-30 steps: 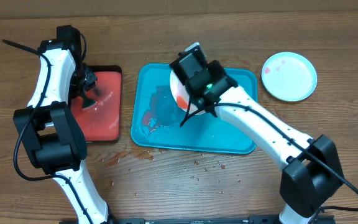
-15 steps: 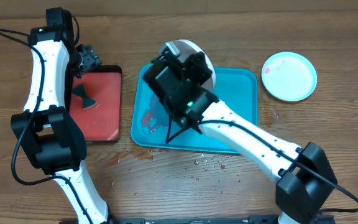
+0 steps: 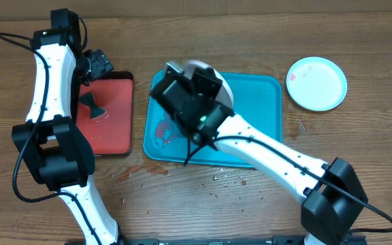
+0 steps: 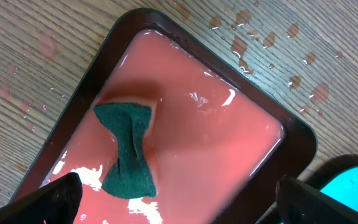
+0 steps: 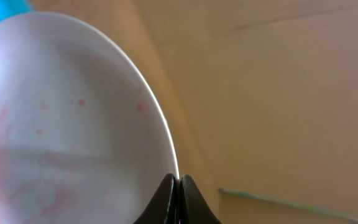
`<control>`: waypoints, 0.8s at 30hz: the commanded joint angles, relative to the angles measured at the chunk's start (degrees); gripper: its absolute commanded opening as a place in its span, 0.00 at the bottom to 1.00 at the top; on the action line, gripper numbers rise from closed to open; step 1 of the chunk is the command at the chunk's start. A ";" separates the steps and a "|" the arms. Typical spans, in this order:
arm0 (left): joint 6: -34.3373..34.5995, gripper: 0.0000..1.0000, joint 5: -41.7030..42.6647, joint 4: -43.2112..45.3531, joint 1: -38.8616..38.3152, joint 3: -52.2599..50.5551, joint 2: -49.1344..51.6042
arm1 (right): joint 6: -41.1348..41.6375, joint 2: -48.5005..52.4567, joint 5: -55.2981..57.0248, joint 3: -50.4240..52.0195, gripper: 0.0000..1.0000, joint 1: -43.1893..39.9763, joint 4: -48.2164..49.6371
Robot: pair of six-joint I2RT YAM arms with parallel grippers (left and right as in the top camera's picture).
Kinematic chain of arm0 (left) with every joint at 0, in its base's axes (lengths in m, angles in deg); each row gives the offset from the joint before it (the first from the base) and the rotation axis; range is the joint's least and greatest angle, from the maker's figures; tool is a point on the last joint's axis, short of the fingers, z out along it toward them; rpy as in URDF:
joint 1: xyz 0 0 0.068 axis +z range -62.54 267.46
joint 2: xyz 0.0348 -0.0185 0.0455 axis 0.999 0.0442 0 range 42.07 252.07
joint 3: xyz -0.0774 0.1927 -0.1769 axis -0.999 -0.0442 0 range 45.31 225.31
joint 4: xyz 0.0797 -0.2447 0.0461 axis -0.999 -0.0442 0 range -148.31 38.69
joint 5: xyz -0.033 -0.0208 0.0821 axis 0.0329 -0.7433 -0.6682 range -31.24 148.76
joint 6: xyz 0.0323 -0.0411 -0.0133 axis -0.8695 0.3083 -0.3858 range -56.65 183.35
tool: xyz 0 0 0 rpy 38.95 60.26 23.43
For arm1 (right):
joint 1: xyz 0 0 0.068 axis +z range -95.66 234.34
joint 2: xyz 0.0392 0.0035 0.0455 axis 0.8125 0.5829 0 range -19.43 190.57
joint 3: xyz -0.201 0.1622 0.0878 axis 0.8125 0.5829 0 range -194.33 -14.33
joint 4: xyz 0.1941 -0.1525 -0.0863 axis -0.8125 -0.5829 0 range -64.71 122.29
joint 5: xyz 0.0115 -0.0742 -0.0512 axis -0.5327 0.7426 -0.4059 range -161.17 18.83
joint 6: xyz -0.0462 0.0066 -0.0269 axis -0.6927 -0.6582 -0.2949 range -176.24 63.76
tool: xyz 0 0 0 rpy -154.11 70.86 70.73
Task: Clean dirty plates on tray and stack at the side
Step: 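Carry the white plate right and stack it on the plate pile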
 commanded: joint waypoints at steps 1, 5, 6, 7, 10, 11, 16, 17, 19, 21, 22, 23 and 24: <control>-0.39 1.00 0.42 0.02 0.09 0.87 -1.81 | 3.26 -0.39 5.16 -0.66 0.04 -1.14 2.58; -0.39 1.00 0.42 0.04 0.09 0.87 -1.81 | 4.15 -0.44 8.04 -0.63 0.04 -1.11 9.66; -0.39 1.00 0.42 0.02 0.09 0.85 -1.81 | 4.02 -0.44 0.83 -0.63 0.04 -1.40 7.15; -0.39 1.00 0.42 0.02 0.09 0.87 -1.81 | 3.28 -0.42 -5.35 -0.63 0.04 -1.60 4.33; -0.39 1.00 0.42 0.02 0.09 0.87 -1.81 | -0.13 -0.42 -17.11 -0.63 0.04 -2.51 -2.01; -0.39 1.00 0.42 0.02 0.09 0.87 -1.81 | 2.23 -0.44 -14.93 -0.68 0.04 -2.71 -1.51; -0.39 1.00 0.42 0.02 0.09 0.85 -1.81 | 18.12 -1.70 5.81 -0.85 0.04 -3.50 7.30; -0.39 1.00 0.42 0.02 0.09 0.85 -1.81 | 18.25 -1.90 4.81 -0.85 0.04 -3.89 7.52; -0.39 1.00 0.42 0.02 0.09 0.85 -1.81 | 12.11 -1.88 -5.55 -0.79 0.04 -4.66 4.50; -0.39 1.00 0.42 0.04 0.09 0.87 -1.81 | 3.21 -1.88 -8.00 -0.70 0.04 -4.79 0.17; -0.39 1.00 0.42 0.04 0.09 0.85 -1.81 | 2.38 -1.88 -4.20 -0.70 0.04 -4.79 -0.50; -0.39 1.00 0.42 0.02 0.09 0.87 -1.81 | 3.98 -1.88 0.74 -0.70 0.04 -4.79 0.15; -0.39 1.00 0.42 0.02 0.09 0.87 -1.81 | 7.32 -1.88 6.60 -0.72 0.04 -4.79 1.88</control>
